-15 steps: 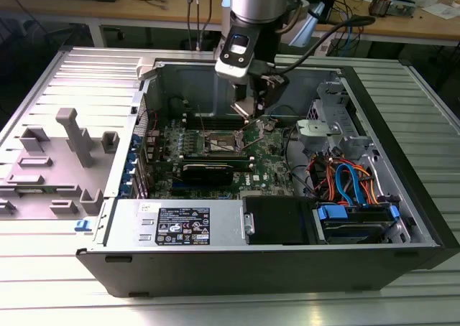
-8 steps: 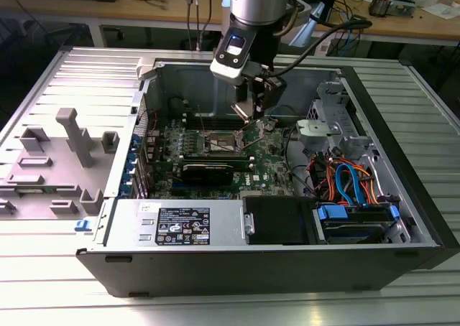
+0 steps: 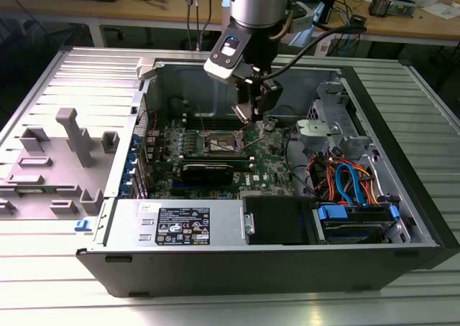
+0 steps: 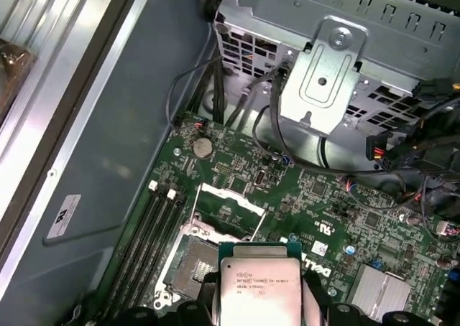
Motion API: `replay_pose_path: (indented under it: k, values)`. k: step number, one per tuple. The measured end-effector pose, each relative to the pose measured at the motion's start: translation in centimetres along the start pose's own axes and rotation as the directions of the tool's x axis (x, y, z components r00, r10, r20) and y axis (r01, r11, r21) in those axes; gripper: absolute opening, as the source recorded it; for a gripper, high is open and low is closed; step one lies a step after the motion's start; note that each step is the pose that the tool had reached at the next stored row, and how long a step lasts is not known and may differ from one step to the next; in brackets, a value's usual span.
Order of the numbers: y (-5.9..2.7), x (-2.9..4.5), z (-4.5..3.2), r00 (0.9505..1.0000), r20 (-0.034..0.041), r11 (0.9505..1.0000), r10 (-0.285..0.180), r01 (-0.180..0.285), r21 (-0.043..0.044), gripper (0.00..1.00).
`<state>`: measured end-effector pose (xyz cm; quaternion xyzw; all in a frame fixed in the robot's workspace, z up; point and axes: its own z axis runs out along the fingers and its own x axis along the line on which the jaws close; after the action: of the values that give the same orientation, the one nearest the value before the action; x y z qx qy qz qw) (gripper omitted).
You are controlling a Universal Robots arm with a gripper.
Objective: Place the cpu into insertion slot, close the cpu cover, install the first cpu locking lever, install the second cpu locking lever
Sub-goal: 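Place the cpu into insertion slot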
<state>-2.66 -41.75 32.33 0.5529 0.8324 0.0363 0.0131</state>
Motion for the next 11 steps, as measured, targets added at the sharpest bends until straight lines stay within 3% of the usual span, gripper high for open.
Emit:
replay_pose_path:
  k: [11]
  values:
    - [-0.02, 0.0, 0.27, 0.9939, 0.0071, 0.9939, 0.11, -0.11, 0.0003, 0.55]
